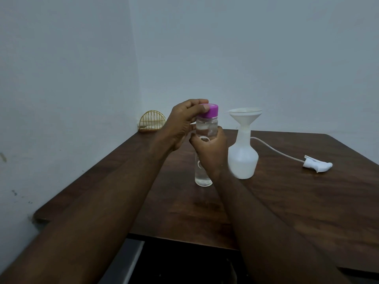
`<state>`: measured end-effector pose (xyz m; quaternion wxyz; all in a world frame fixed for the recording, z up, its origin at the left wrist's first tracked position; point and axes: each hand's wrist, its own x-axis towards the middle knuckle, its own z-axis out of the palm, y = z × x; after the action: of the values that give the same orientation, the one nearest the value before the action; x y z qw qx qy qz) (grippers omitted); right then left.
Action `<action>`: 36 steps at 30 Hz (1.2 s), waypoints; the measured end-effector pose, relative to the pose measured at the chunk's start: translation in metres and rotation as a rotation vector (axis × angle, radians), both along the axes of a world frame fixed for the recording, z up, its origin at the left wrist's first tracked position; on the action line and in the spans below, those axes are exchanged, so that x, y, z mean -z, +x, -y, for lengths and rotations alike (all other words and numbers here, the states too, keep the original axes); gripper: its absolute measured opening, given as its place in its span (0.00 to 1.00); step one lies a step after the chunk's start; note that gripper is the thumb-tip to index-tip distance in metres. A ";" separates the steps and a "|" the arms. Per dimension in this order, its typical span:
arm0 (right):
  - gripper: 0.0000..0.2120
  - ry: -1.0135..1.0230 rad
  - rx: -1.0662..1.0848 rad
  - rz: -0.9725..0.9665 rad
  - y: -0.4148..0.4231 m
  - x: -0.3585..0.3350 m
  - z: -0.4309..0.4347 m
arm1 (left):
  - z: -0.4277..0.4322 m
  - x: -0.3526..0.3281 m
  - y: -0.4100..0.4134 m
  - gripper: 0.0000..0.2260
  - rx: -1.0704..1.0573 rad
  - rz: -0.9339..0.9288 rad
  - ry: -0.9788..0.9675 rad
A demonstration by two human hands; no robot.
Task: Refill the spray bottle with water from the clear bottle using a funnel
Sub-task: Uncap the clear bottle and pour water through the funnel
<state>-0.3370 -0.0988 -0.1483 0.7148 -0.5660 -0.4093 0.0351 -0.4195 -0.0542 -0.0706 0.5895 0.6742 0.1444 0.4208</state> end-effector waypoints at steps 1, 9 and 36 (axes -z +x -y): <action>0.20 0.000 0.001 -0.006 0.000 0.000 0.000 | 0.001 -0.001 0.000 0.13 -0.024 0.002 0.016; 0.26 0.000 -0.027 0.000 -0.001 -0.001 0.005 | 0.013 -0.005 0.012 0.14 -0.115 -0.061 0.120; 0.24 -0.062 -0.045 0.011 0.000 0.002 0.005 | 0.022 -0.004 0.018 0.14 -0.607 -0.129 0.570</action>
<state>-0.3373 -0.1040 -0.1503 0.6934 -0.5789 -0.4247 0.0606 -0.4011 -0.0757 -0.0663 0.2183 0.7621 0.2509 0.5554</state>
